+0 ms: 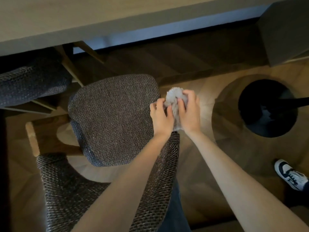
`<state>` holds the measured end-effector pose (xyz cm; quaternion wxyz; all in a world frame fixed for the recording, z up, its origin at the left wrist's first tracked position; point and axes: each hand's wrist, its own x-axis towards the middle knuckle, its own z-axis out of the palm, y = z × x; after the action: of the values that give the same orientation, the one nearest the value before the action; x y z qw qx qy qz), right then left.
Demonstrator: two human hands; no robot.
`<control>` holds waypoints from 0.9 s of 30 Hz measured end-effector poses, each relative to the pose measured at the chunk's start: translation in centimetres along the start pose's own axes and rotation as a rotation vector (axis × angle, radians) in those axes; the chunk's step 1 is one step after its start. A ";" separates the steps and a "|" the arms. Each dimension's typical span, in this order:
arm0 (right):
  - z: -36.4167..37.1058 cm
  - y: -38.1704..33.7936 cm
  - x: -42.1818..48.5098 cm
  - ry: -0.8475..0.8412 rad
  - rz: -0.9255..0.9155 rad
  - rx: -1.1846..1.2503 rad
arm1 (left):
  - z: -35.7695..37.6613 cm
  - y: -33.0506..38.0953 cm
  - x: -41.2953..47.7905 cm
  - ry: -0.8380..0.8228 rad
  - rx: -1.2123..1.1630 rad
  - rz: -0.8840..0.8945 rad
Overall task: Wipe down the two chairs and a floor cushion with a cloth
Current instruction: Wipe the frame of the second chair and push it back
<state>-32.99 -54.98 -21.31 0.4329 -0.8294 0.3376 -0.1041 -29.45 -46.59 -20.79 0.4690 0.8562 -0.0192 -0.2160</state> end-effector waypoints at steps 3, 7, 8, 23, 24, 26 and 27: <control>1.2 1.0 1.8 -0.163 0.066 -0.001 | 0.0 -0.4 2.3 -0.116 0.051 -0.057; 1.4 3.3 -2.2 -0.255 0.112 0.029 | -0.6 -3.1 -0.2 -0.258 0.094 -0.044; 1.1 3.8 -3.7 -0.267 0.107 0.025 | -0.9 -3.8 -1.3 -0.299 0.127 -0.013; -1.3 0.9 -21.9 -0.294 0.564 0.216 | -10.3 -5.4 -12.1 -0.903 0.478 0.130; -1.3 0.1 -23.3 -0.268 0.561 0.228 | -11.4 -5.3 -13.0 -0.913 0.484 0.162; -1.2 -1.8 -25.9 -0.200 0.537 0.234 | -13.7 -5.3 -14.8 -0.913 0.484 0.238; -1.1 -2.9 -27.3 -0.168 0.526 0.226 | -15.0 -5.4 -15.9 -0.904 0.486 0.283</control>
<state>-52.62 -36.82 -15.13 0.5609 -0.6658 0.4901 0.0440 -38.91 -27.91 -12.53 0.2265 0.7508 -0.3841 -0.4873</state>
